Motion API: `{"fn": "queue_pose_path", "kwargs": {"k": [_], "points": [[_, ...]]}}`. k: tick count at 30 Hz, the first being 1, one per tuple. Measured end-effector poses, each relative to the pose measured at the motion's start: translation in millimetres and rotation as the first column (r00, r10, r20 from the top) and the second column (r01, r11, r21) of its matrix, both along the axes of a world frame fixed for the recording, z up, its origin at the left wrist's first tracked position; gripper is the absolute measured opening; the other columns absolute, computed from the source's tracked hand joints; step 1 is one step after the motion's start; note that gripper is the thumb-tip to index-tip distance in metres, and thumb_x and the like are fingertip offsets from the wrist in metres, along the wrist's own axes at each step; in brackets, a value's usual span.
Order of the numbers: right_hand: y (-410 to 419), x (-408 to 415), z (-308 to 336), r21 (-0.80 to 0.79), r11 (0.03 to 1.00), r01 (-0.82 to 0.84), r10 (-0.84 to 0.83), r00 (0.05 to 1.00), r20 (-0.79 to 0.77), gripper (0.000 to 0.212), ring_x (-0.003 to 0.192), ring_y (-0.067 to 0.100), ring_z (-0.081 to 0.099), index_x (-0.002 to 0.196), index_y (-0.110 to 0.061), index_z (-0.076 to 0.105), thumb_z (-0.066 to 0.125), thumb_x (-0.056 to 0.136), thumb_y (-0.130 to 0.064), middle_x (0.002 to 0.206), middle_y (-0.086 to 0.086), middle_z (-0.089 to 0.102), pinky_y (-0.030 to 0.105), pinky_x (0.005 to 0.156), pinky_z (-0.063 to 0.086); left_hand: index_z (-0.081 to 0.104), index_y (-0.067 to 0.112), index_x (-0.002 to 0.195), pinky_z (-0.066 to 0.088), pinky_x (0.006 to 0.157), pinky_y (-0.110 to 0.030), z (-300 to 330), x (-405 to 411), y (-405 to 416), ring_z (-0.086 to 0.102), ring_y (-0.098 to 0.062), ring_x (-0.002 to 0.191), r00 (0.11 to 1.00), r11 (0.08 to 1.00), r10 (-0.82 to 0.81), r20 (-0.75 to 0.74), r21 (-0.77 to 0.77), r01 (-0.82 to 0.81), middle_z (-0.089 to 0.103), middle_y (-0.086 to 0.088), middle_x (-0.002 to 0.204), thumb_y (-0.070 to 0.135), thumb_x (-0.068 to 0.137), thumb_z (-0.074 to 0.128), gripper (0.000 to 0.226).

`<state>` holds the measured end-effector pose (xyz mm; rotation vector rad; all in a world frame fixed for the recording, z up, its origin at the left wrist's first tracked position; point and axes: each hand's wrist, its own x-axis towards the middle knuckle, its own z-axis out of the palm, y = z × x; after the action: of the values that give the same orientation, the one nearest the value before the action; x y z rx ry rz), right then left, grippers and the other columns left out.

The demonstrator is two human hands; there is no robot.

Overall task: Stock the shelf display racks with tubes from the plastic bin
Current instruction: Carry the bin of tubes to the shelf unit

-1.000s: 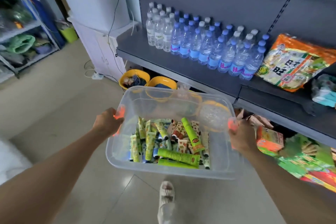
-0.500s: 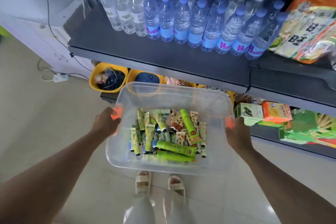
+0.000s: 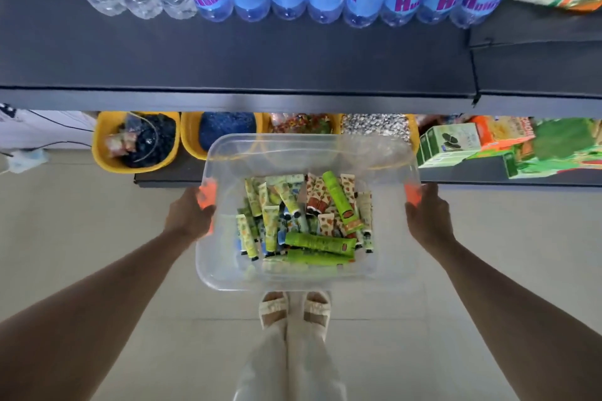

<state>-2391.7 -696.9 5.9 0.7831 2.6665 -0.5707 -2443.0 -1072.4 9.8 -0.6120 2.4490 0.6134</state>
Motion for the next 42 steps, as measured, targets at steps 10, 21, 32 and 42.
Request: {"fn": "queue_pose_path", "kwargs": {"k": [10,21,32,42], "points": [[-2.2,-3.7,-61.4,-0.049,0.996,0.079,-0.078,0.997,0.021,0.03,0.107,0.05,0.055,0.118,0.004,0.038,0.052,0.093,-0.008,0.121,0.032,0.056,0.05,0.087,0.048,0.048,0.006,0.125,0.043,0.092,-0.04,-61.6,-6.8,3.4,0.053,-0.038,0.115,1.0,0.999,-0.015,-0.006,-0.041,0.014,0.058,-0.02,0.125,0.019,0.09,0.056,0.039],[-3.6,10.7,-90.6,-0.022,0.999,0.044,-0.044,0.999,0.017,0.04,0.107,0.05,0.055,0.127,0.007,0.034,0.049,0.093,-0.008,0.122,0.033,0.054,0.049,0.086,0.047,0.048,0.004,0.12,0.043,0.088,-0.04,-87.4,-0.5,4.6,0.053,-0.041,0.113,0.999,0.996,-0.026,-0.023,-0.081,0.024,0.06,-0.023,0.119,0.018,0.09,0.055,0.034],[-5.9,12.1,-94.1,0.051,0.999,-0.02,0.015,0.995,0.094,0.048,0.109,0.051,0.053,0.133,0.009,0.028,0.049,0.094,-0.01,0.126,0.033,0.049,0.053,0.09,0.044,0.046,0.005,0.124,0.043,0.089,-0.042,-83.2,2.8,12.2,0.052,-0.043,0.113,1.0,0.994,-0.017,-0.023,-0.104,0.014,0.058,-0.024,0.122,0.014,0.091,0.05,0.034],[-19.3,11.6,-60.0,0.09,0.985,-0.146,0.126,0.972,0.2,0.066,0.122,0.039,0.039,0.137,0.0,0.027,0.064,0.084,-0.016,0.133,0.024,0.037,0.046,0.095,0.042,0.038,0.008,0.13,0.044,0.092,-0.048,-59.8,11.8,10.7,0.051,-0.041,0.115,0.986,0.98,-0.167,0.018,-0.108,0.168,0.053,-0.019,0.126,0.014,0.086,0.055,0.047]]}}
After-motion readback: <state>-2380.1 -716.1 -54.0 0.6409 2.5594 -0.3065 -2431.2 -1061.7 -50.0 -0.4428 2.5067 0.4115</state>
